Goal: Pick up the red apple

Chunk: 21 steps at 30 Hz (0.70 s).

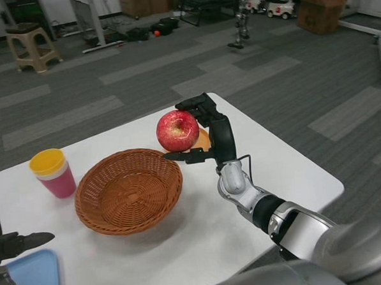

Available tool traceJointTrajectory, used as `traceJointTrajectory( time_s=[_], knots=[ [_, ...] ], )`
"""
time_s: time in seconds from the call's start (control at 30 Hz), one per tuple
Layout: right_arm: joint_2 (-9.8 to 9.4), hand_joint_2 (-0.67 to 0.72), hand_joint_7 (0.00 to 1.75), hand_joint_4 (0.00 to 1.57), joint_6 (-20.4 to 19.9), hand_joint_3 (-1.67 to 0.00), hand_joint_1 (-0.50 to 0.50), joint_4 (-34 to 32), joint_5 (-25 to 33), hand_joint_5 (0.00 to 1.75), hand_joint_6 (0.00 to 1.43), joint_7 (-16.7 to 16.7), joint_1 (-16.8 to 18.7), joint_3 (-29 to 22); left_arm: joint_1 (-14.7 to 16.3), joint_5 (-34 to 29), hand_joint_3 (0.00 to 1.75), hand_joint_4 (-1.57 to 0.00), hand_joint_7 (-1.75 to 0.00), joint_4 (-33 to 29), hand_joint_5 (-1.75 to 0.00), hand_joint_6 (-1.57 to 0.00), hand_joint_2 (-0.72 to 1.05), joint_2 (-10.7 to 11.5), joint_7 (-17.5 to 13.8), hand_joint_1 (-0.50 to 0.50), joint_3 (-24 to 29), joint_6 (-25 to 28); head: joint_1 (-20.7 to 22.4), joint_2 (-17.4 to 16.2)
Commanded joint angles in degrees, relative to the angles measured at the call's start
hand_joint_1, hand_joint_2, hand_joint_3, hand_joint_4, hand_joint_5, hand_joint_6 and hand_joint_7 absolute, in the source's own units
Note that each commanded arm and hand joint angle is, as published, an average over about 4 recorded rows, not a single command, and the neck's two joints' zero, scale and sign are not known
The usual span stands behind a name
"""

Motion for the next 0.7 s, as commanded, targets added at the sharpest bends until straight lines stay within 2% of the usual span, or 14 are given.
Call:
traceJointTrajectory(
  time_s=[0.03, 0.13, 0.23, 0.37, 0.47, 0.63, 0.7],
  knots=[
    [-0.60, -0.48, 1.61, 1.25, 0.17, -0.40, -0.29, 1.69, -1.26, 1.19, 1.15, -1.60, -3.64, 3.40, 0.38, 0.19, 0.00, 0.00, -0.21, -0.57, -0.92, 0.00, -0.28, 0.29, 0.02, -0.22, 0.07, -0.32, 3.78, 0.54],
    [-0.91, -0.46, 1.61, 1.26, 0.48, -0.40, -0.29, 2.00, -2.05, 1.26, 1.17, -1.78, -4.39, 4.96, 0.38, 0.30, 0.00, 0.00, -0.21, -0.66, -0.92, 0.00, -0.28, 0.24, 0.02, -0.21, -0.12, -0.25, 9.22, 1.57],
    [-1.15, -0.45, 1.61, 1.28, 0.90, -0.40, -0.29, 2.28, -1.98, 1.26, 1.19, -2.02, -4.82, 6.74, 0.38, 0.32, 0.00, 0.00, -0.21, -0.61, -0.92, 0.00, -0.28, 0.11, 0.02, -0.22, -0.23, -0.23, 10.76, 2.88],
    [-1.59, -0.46, 1.62, 1.28, 1.05, -0.40, -0.29, 3.23, -1.57, 1.26, 1.20, -2.35, -5.57, 8.63, 0.38, 0.52, 0.00, 0.00, -0.21, -0.61, -0.82, 0.00, -0.28, -0.28, 0.02, -0.23, -0.19, -0.23, 11.85, 4.29],
    [-1.88, -0.41, 1.64, 1.28, 1.10, -0.40, -0.29, 3.73, -1.30, 1.26, 1.20, -2.59, -6.01, 9.67, 0.38, 0.67, 0.00, 0.00, -0.21, -0.63, -0.82, 0.00, -0.28, -0.35, 0.02, -0.23, -0.39, -0.23, 11.94, 5.05],
    [-1.88, -0.43, 1.61, 1.29, 1.14, -0.40, -0.29, 4.02, -1.08, 1.26, 1.20, -2.75, -6.01, 9.78, 0.38, 0.71, 0.00, 0.00, -0.21, -0.61, -0.82, 0.00, -0.28, -0.28, 0.02, -0.23, -0.50, -0.23, 11.67, 5.63],
    [-1.86, -0.43, 1.61, 1.29, 1.14, -0.44, -0.29, 4.02, -0.80, 1.26, 1.20, -2.75, -6.01, 9.75, 0.38, 0.67, 0.00, 0.00, -0.21, -0.63, -0.87, 0.00, -0.28, -0.28, 0.02, -0.23, -0.50, -0.23, 11.69, 5.58]
  ],
)
